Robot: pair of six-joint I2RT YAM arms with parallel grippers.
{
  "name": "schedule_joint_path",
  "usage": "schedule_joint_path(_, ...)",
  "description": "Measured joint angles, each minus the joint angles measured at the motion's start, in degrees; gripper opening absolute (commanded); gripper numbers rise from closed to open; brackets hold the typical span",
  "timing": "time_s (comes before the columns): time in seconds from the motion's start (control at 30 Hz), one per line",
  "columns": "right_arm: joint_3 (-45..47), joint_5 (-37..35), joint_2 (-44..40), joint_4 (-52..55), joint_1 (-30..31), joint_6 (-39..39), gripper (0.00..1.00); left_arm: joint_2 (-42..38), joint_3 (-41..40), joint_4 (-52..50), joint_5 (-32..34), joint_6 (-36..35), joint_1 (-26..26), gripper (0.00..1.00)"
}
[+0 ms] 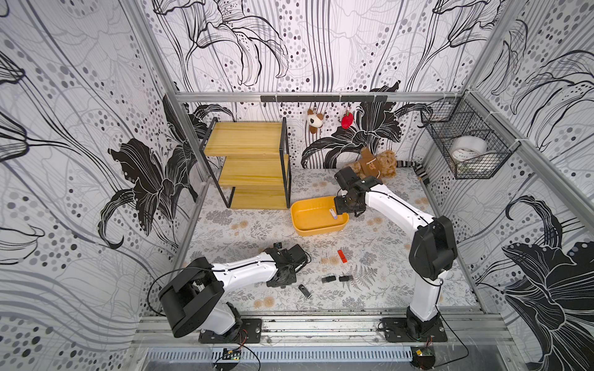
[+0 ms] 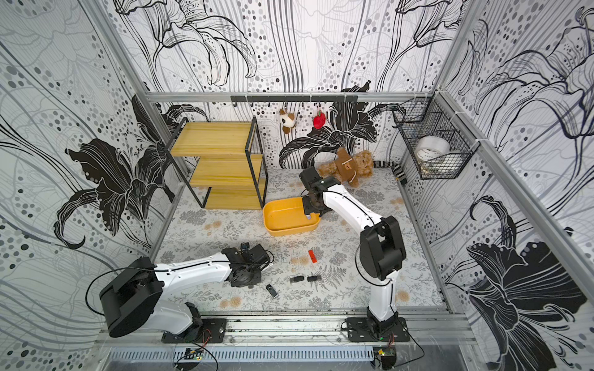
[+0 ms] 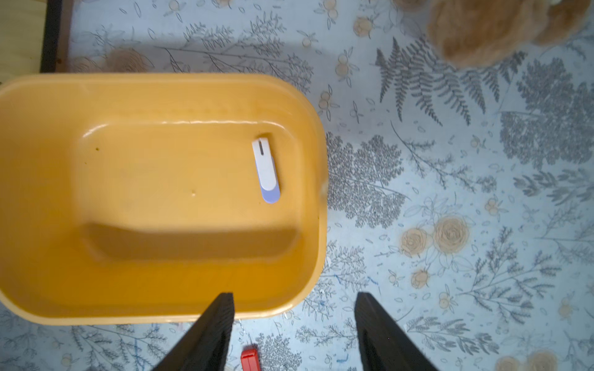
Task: Put the usb flash drive into the storage box
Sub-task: Pick up the USB flash from the center of the board.
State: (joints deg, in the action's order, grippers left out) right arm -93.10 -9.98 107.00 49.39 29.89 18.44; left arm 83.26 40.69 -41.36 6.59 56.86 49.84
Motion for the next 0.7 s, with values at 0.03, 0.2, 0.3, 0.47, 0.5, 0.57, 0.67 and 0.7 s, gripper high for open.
schedule_joint_path(0.03,3.02,-0.11,-2.08,-0.57,0.04,0.44,0.65,0.0,0.0,0.0,0.0,-0.02,0.0,0.19)
schedule_joint_path(0.2,14.53,-1.05,-11.69,-1.42,2.69,2.99,0.67,0.02,0.02,0.0,-0.02,-0.17,0.0,0.0)
schedule_joint_path(0.3,19.89,-0.74,-16.52,-2.12,7.15,4.94,0.67,0.04,0.09,-0.04,-0.04,-0.22,0.0,0.0)
schedule_joint_path(0.47,27.89,1.66,-19.41,-3.82,11.8,8.35,0.67,0.31,0.81,-0.87,-0.04,-0.55,0.0,0.0)
schedule_joint_path(0.5,28.74,1.99,-19.28,-4.09,11.96,8.63,0.66,0.37,1.18,-1.36,-0.2,-0.68,-0.02,0.0)
schedule_joint_path(0.57,30.49,2.91,-18.62,-4.66,12.15,9.07,0.65,0.35,2.71,-2.97,-0.17,-1.27,-0.13,0.0)
schedule_joint_path(0.67,31.17,4.02,-17.42,-6.05,12.28,9.16,0.62,0.13,5.31,-3.78,-0.15,-2.29,-1.25,0.0)
schedule_joint_path(0.7,31.23,4.42,-16.87,-6.6,12.37,9.16,0.62,-0.11,5.66,-3.69,-0.2,-2.71,-1.88,0.0)
